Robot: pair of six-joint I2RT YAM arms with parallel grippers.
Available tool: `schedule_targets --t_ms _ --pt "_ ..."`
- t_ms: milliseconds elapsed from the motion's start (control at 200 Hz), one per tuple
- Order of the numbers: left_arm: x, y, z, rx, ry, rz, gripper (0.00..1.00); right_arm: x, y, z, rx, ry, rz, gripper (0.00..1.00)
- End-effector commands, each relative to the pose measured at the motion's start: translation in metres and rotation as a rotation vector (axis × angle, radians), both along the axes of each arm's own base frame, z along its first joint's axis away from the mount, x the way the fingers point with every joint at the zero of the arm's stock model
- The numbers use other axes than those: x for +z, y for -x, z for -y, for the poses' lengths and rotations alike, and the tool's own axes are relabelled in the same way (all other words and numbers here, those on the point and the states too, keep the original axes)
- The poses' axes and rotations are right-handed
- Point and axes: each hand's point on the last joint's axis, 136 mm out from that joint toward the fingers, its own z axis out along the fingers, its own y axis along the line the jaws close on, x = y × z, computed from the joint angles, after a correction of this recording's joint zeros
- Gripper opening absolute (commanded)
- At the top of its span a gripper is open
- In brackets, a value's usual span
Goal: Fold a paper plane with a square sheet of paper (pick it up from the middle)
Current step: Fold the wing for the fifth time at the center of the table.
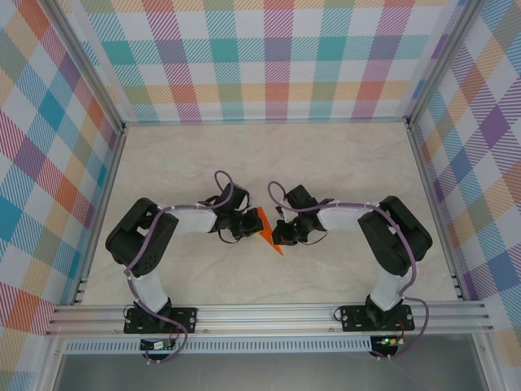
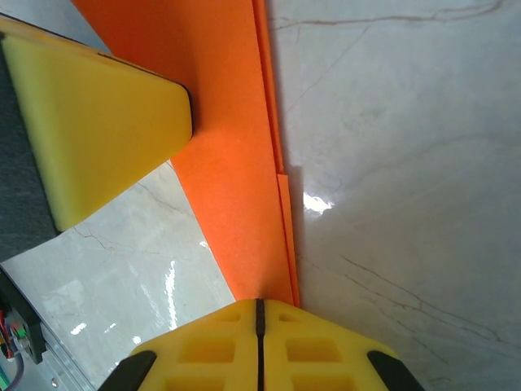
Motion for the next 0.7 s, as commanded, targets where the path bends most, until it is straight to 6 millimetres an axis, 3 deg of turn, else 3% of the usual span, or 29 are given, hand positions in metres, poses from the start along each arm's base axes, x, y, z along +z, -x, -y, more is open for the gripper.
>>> schedule_targets --t_ms 0,120,480,695 --pt "0.025 -0.003 0.016 -0.061 0.104 0.066 0.0 -0.026 0.021 0.022 0.005 0.116 -0.077 0.07" --pt "0.039 0.007 0.025 -0.093 0.125 0.099 0.0 -0.028 0.019 0.023 -0.009 0.132 -0.079 0.06" --pt "0.003 0.037 0.021 -0.08 0.048 0.02 0.0 -0.03 0.02 0.027 -0.023 0.159 -0.09 0.06" --pt "-0.006 0.037 0.026 -0.081 0.054 0.008 0.0 -0.031 0.02 0.027 -0.019 0.157 -0.094 0.06"
